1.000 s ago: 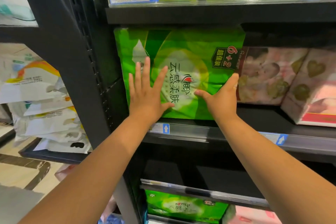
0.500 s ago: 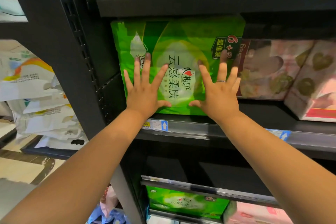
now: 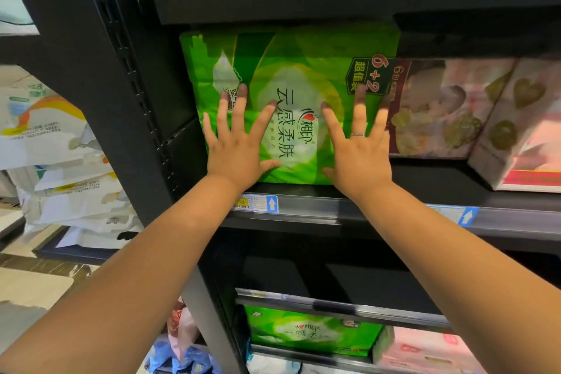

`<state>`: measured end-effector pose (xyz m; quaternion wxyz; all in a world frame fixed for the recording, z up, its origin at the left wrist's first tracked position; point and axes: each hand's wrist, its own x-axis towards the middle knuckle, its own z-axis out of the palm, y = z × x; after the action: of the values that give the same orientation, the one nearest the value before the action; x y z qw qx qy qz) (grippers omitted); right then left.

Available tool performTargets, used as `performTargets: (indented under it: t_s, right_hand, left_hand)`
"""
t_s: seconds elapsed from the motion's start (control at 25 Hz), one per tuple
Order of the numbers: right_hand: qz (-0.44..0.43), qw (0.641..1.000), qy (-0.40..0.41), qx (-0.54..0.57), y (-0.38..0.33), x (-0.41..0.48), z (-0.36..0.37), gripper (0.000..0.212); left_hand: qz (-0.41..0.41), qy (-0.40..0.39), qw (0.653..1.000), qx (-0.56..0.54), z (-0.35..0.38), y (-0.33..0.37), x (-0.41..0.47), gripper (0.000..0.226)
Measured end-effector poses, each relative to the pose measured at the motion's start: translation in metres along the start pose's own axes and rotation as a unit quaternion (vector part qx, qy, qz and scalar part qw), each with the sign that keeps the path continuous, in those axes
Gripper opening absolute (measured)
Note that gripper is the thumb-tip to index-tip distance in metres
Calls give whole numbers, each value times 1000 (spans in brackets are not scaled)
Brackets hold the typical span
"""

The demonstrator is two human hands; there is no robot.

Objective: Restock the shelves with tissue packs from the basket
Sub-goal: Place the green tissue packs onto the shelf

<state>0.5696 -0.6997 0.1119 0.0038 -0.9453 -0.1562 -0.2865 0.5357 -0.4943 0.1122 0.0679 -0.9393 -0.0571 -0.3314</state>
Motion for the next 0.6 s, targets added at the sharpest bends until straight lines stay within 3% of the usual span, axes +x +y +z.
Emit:
performTargets:
  t_s: [0.16, 0.28, 0.6]
  right_hand:
    - [14, 998, 1, 56, 6, -25, -5, 78]
    - [48, 995, 11, 89, 13, -50, -5, 61]
    - [129, 990, -26, 53, 44, -128, -17, 62]
  left_hand:
    - [-13, -6, 994, -104, -15, 7, -11, 88]
    - [42, -3, 984, -172, -16, 18, -27, 80]
    - [191, -80, 950, -233, -15, 71, -64, 79]
